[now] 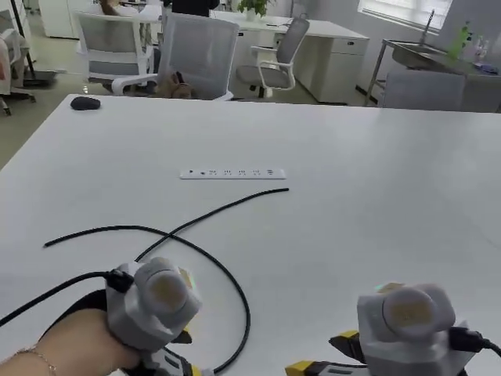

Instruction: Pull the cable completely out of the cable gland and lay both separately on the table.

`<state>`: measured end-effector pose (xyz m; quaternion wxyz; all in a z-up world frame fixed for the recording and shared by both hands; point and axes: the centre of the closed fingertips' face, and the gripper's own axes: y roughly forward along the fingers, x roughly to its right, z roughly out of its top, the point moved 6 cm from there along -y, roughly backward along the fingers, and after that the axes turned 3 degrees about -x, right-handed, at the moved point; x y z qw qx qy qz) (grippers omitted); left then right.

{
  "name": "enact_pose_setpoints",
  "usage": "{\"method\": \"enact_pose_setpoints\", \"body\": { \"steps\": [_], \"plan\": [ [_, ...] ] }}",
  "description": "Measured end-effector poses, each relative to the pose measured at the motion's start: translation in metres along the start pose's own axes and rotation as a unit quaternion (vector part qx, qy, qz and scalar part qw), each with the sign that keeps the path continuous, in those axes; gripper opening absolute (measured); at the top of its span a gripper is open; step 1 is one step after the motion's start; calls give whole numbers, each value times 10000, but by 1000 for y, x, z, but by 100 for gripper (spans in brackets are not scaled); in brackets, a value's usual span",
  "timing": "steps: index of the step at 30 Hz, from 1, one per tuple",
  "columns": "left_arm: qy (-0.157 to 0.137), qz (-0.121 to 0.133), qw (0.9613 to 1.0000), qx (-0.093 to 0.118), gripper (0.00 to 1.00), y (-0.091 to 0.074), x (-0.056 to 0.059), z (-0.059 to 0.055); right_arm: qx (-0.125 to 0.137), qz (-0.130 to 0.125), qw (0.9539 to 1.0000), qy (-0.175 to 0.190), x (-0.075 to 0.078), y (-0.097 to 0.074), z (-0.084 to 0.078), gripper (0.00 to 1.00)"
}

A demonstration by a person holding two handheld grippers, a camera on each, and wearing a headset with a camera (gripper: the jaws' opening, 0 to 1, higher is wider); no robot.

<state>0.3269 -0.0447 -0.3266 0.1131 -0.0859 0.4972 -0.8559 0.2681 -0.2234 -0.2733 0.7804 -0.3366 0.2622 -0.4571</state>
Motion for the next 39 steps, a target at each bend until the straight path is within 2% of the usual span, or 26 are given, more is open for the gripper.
{"method": "enact_pose_setpoints", "body": {
  "steps": [3, 8, 9, 12, 14, 16, 18, 23, 27, 32, 35, 37, 39],
  "plan": [
    [-36, 2, 10000, -44, 36, 9, -3, -3, -20, 8, 10000, -5, 0, 0, 0, 48],
    [-13, -65, 9999, -88, 33, 21, 2, -5, -50, 19, 10000, 3, 0, 1, -1, 48],
    [-49, -161, 9997, -160, 33, 24, 4, -7, -55, 23, 10000, 4, 0, 1, -1, 48],
    [159, -208, 9987, -443, 29, 33, 7, -14, -70, 28, 10000, 1, 0, 1, -2, 48],
    [138, -218, 9987, -431, 26, 35, 7, -15, -79, 29, 10000, -1, 0, 1, -2, 47],
    [126, -27, 9994, -330, 19, 34, 2, -12, -84, 27, 10000, -1, 0, 1, -2, 47],
    [-54, 40, 9993, -369, 18, 34, -2, -12, -83, 28, 10000, 0, 0, 1, -2, 47],
    [92, 75, 9995, -309, 18, 33, 0, -12, -94, 23, 10000, -8, 0, 1, -3, 47],
    [135, 91, 9992, -364, 18, 27, 1, -12, -104, 35, 9999, -7, -1, 0, -3, 47],
    [130, 178, 9989, -417, 18, 4, -2, -9, -150, 48, 9999, -25, -1, 0, -4, 47],
    [115, 246, 9991, -338, 18, -11, -2, -4, -252, 103, 9996, -75, -3, 1, -5, 47],
    [95, 305, 9993, -217, 18, -23, -1, -1, -234, 142, 9996, -104, -4, 1, -4, 47],
    [88, 344, 9993, -123, 18, -35, 2, 1, -342, 255, 9990, -142, -6, 1, -6, 48]
  ]
}}
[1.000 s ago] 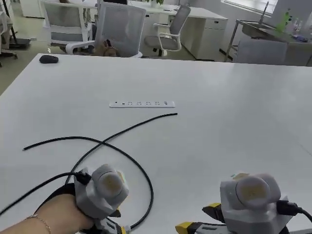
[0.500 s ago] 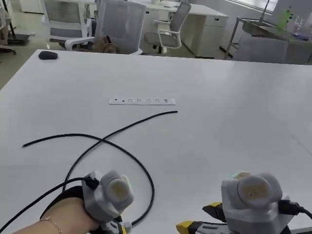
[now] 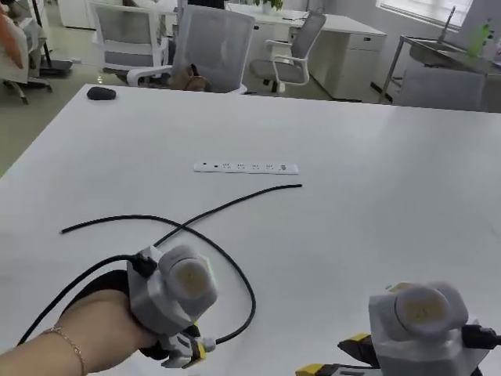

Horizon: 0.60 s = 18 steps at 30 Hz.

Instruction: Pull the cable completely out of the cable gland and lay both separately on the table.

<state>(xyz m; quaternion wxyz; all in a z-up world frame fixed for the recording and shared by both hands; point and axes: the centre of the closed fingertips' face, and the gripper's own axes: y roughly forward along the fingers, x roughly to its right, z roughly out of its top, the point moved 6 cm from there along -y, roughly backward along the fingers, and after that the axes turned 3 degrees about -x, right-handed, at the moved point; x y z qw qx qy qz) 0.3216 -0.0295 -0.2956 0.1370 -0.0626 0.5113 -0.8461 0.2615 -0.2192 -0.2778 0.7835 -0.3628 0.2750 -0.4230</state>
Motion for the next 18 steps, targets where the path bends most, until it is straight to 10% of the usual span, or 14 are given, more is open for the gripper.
{"method": "enact_pose_setpoints", "body": {
  "steps": [8, 18],
  "plan": [
    [214, -30, 9992, 349, 18, -33, 17, 1, -512, 1205, 9904, -450, -16, 5, 3, 47],
    [500, 241, 9974, 461, 18, -60, 21, 7, -233, 2125, 9652, -1504, -48, -4, 51, 35]
  ]
}}
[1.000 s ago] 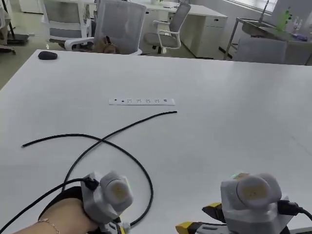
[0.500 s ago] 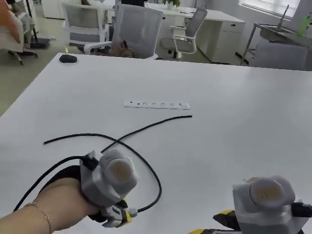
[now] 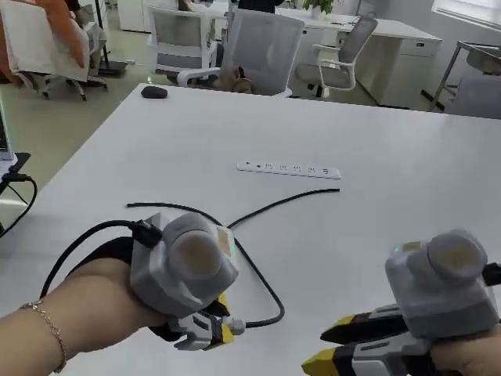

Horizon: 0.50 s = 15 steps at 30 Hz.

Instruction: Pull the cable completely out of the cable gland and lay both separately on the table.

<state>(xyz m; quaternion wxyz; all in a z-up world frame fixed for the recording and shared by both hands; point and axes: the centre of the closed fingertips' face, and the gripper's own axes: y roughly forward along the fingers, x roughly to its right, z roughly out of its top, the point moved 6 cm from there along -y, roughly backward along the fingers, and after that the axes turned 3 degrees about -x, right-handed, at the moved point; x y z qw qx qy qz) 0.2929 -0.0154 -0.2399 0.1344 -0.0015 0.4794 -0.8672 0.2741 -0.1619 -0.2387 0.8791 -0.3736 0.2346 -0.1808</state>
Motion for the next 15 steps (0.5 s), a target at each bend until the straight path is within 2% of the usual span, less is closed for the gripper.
{"method": "enact_pose_setpoints", "body": {
  "steps": [2, 5, 7, 8, 10, 12, 14, 15],
  "plan": [
    [55, 40, 10000, 24, 18, -1, 1, 1, -41, 52, 9999, -117, -1, 5, 4, 34],
    [164, 253, 9994, 177, 18, -4, -1, 4, -59, 161, 9990, -420, -5, 11, 11, 34],
    [251, 400, 9986, 233, 18, -7, -3, 5, 103, 470, 9968, -632, -15, 12, 20, 31],
    [428, 510, 9975, 252, 18, -10, -4, 7, 92, 529, 9962, -692, -16, 12, 22, 28],
    [660, 698, 9951, 226, 18, -14, -6, 8, 36, 532, 9937, -984, -16, 12, 27, 27],
    [757, 735, 9942, 230, 18, -15, -5, 9, -27, 487, 9932, -1053, -15, 14, 31, 27],
    [1131, 882, 9893, 253, 18, -17, -4, 14, -9, 460, 9925, -1129, -11, 17, 39, 25],
    [1151, 926, 9888, 231, 18, -17, -3, 14, 28, 452, 9928, -1112, -9, 17, 42, 24]
  ]
}}
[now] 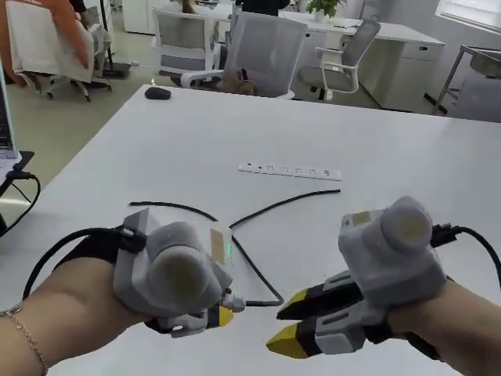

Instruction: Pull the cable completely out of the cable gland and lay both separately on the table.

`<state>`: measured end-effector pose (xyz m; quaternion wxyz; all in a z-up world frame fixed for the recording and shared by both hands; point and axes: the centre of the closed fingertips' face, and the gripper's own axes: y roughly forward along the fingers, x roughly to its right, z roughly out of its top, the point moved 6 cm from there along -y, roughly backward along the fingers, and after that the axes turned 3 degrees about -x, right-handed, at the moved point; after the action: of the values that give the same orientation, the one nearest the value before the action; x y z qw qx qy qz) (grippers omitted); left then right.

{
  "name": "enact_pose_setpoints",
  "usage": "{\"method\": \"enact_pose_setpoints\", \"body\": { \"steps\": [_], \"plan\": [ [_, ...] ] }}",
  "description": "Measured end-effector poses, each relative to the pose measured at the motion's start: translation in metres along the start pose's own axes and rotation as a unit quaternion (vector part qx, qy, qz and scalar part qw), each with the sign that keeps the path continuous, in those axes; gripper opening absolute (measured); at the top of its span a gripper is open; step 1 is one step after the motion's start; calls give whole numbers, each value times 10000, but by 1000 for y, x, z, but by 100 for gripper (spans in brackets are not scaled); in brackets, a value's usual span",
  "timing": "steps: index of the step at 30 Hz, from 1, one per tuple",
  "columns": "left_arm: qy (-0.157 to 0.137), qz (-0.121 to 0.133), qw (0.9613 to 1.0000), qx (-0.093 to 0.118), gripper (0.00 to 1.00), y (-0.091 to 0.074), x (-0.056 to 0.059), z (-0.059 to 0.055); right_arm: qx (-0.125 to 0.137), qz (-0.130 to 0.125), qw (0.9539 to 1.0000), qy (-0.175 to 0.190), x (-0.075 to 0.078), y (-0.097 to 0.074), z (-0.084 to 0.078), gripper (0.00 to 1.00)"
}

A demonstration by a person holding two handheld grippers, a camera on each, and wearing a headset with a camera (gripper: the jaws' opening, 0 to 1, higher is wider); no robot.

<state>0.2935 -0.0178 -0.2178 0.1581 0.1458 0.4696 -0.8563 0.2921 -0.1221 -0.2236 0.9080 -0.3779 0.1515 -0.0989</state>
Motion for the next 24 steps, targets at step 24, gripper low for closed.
{"method": "enact_pose_setpoints", "body": {
  "steps": [24],
  "plan": [
    [1694, 31, 9853, 212, 18, -1, 22, 19, -331, 1334, 9884, -650, 2, 20, 17, 14]
  ]
}}
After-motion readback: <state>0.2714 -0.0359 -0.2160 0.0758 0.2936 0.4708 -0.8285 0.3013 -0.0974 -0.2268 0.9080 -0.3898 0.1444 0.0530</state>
